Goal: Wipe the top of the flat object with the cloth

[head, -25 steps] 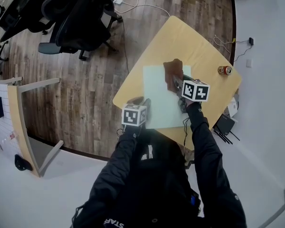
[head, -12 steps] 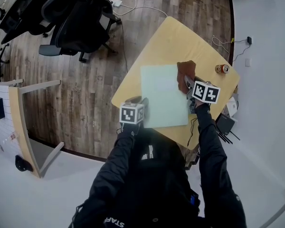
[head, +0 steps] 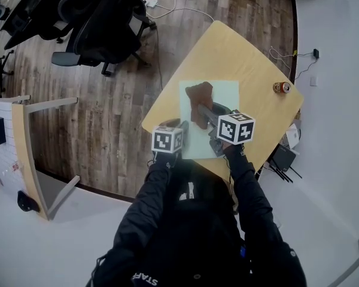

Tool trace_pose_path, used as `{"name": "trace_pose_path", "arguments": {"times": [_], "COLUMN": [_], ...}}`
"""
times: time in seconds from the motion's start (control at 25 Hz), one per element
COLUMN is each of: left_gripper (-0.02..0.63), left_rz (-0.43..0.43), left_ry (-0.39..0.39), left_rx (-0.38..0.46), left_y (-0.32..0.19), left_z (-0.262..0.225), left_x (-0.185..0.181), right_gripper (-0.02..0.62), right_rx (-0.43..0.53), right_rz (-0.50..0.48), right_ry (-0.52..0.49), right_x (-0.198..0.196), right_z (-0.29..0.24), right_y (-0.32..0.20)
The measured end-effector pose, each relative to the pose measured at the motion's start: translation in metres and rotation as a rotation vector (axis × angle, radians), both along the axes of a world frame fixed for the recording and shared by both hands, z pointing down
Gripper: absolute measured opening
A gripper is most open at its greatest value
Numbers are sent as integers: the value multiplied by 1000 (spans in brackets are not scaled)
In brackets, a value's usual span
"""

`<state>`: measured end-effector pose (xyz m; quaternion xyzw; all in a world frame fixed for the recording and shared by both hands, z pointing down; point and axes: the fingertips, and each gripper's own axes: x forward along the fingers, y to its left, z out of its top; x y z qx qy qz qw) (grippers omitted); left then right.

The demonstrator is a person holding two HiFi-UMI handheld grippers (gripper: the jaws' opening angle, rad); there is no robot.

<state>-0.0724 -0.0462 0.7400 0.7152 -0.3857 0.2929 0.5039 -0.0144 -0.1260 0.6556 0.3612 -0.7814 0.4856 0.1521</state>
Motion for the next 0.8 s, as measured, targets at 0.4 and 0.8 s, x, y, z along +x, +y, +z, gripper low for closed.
{"name": "trace_pose_path", "arguments": {"times": [0.4, 0.8], "left_gripper": [130, 130], "left_rz": [6, 8], "left_ry": [3, 0], "left_rx": [-2, -3], "left_y": [1, 2], "left_z": [2, 2], "left_x": [-1, -2], "right_gripper": [91, 92], "right_rx": [-132, -150], "right_rz": [-114, 1], "right_ry": [11, 119], "right_x": [-37, 16], "right_z": [58, 73], "right_y": [30, 33]}}
